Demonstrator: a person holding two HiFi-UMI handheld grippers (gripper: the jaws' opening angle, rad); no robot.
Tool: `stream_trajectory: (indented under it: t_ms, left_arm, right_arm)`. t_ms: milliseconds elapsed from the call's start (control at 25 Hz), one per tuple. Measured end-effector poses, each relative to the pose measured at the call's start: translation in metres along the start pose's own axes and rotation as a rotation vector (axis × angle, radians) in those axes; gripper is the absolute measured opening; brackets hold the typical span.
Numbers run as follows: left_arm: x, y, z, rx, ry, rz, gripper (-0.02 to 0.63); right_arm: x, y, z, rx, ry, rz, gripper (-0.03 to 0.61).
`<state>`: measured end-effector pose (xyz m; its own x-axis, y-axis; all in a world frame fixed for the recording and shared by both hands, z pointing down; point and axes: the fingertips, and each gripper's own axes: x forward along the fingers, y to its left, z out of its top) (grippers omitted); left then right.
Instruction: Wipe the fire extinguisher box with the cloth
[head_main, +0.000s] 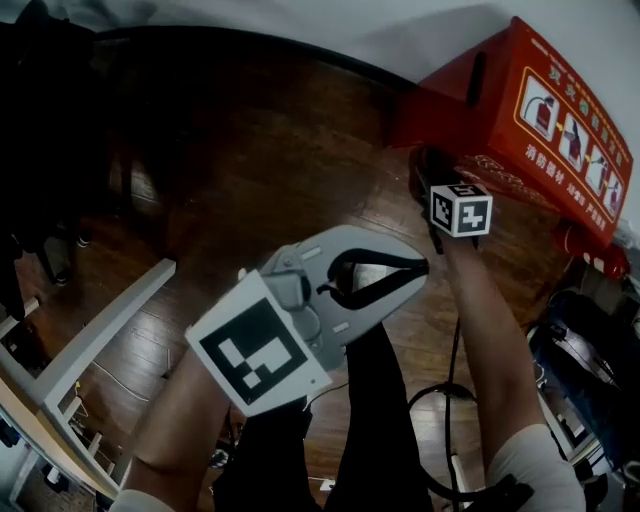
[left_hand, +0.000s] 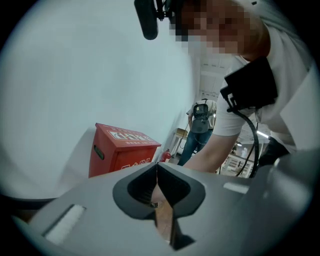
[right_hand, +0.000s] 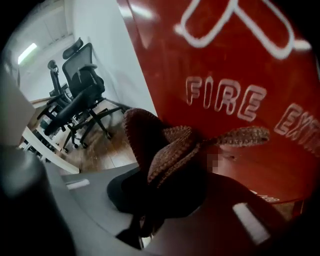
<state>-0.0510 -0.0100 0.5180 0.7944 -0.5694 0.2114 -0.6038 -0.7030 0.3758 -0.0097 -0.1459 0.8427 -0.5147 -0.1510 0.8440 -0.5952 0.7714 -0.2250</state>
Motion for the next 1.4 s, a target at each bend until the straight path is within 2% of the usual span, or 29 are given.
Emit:
stream_trajectory:
  t_ms: [160, 280, 560, 640, 800, 960, 1040, 1200, 1320, 1400]
  left_arm:
    - [0.0, 0.006, -0.001, 0.005, 0.007, 0.009, 0.005]
    - [-0.006, 0.006, 0.011, 0.002, -0.003, 0.023, 0.005]
    - [-0.049, 0.007, 0.073, 0.039, -0.035, 0.121, 0.005]
    - [-0.067, 0.004, 0.092, 0.045, -0.05, 0.166, 0.005]
    - [-0.094, -0.01, 0.125, 0.065, -0.082, 0.221, 0.005]
    - [-0.125, -0.019, 0.147, 0.095, -0.118, 0.252, 0.005]
    - [-0.138, -0.019, 0.151, 0.103, -0.118, 0.284, 0.005]
    - [-0.154, -0.012, 0.151, 0.098, -0.131, 0.353, 0.005]
    - [-0.162, 0.005, 0.15, 0.096, -0.124, 0.409, 0.005]
    - [-0.161, 0.017, 0.146, 0.065, -0.127, 0.453, 0.005]
  right_arm:
    - [0.018, -0.006, -0.01, -0.01, 0.051, -0.007, 0.051]
    - [0.003, 0.014, -0.006, -0.032, 0.065, 0.027, 0.051]
    - [-0.097, 0.077, 0.045, -0.108, 0.038, 0.103, 0.051]
    - [-0.137, 0.098, 0.071, -0.172, 0.028, 0.135, 0.051]
    - [-0.212, 0.14, 0.126, -0.449, 0.065, 0.23, 0.051]
    - [-0.255, 0.169, 0.184, -0.868, 0.159, 0.33, 0.051]
    - [-0.264, 0.172, 0.21, -1.085, 0.24, 0.378, 0.051]
    - [-0.26, 0.164, 0.23, -1.385, 0.484, 0.536, 0.051]
    - [-0.241, 0.15, 0.233, -1.546, 0.708, 0.648, 0.051]
    - [-0.229, 0.133, 0.23, -1.614, 0.878, 0.718, 0.051]
